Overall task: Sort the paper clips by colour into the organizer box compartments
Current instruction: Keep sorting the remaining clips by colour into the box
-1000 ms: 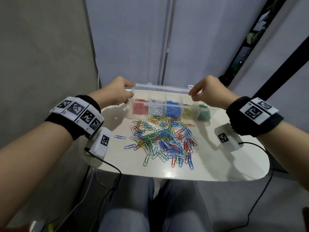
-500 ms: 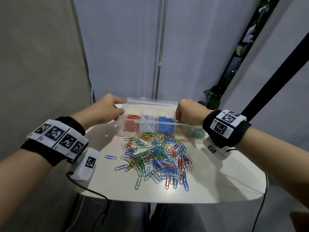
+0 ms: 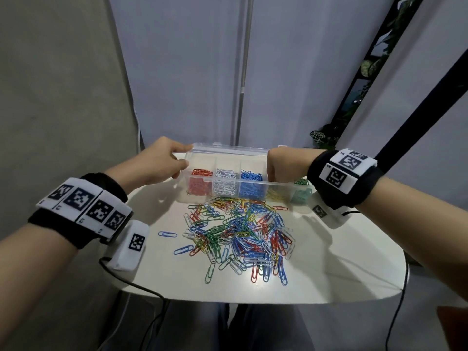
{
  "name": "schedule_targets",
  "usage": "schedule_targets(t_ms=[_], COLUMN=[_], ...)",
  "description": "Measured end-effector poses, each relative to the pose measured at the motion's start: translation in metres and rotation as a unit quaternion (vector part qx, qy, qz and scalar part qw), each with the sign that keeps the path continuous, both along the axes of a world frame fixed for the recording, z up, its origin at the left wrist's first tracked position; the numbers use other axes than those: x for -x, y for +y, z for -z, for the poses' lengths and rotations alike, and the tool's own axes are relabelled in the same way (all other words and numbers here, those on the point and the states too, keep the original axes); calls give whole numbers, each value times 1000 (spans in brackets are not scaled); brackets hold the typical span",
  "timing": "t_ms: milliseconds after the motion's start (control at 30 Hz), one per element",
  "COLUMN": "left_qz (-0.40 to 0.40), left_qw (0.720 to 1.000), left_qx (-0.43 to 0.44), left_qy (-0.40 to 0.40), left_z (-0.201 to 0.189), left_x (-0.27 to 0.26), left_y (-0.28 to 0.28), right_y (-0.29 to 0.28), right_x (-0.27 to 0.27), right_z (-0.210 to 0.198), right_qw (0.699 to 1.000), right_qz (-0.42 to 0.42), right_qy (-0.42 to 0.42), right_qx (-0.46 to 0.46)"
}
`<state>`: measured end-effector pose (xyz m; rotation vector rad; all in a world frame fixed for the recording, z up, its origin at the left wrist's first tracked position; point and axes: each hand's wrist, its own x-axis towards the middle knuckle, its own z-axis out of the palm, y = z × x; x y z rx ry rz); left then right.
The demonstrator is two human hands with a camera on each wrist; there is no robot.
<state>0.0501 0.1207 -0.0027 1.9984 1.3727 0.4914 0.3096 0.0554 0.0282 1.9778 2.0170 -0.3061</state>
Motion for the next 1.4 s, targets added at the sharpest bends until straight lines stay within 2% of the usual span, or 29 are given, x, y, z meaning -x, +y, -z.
schedule_targets(t_ms=[133, 200, 300, 433, 600, 733, 967, 1300, 1400], left_qz=[-1, 0, 2, 0, 1, 3, -3, -3, -2], left_qw=[1000, 1000, 1000, 1000, 1000, 1000, 1000, 1000, 1000], left_qx=[3, 3, 2, -2, -3, -1, -3, 6, 12], left_qy=[-4, -2, 3, 5, 5, 3, 9, 0, -4], left_z=[-1, -2, -2, -3, -3, -4, -4, -2, 0], left_x=[0, -1, -1, 0, -1, -1, -2, -2, -2], left_y=[-2, -2, -2, -2, -4, -4, -3, -3, -2], right_y=[1, 3, 5, -4, -13, -16, -19, -25, -26], right_x=[3, 0, -11, -28, -39, -40, -33, -34, -34], right_z=[3, 4, -1, -14, -22, -21, -20, -23, -25], right_qw=[1000, 1000, 990, 942, 898, 895, 923, 916, 928], right_qz=[-1, 10, 68, 161, 209, 217, 201, 221, 214], right_qy=[-15, 10, 125, 290, 385, 386, 325, 327, 291], right_qx=[-19, -15, -18, -45, -49, -49, -50, -72, -89])
